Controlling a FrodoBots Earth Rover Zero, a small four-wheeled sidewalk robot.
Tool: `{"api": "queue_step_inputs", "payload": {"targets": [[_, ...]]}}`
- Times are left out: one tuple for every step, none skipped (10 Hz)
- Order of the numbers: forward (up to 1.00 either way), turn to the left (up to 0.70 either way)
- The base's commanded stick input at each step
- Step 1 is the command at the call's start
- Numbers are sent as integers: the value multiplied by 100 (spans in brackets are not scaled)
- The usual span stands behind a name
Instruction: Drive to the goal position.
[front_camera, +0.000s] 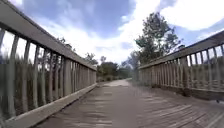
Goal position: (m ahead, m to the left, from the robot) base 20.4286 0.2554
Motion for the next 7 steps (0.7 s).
{"api": "queue_step_inputs", "payload": {"targets": [[45, 0], [45, 0], [45, 0], [45, 0], [45, 0], [45, 0], [45, -20]]}}
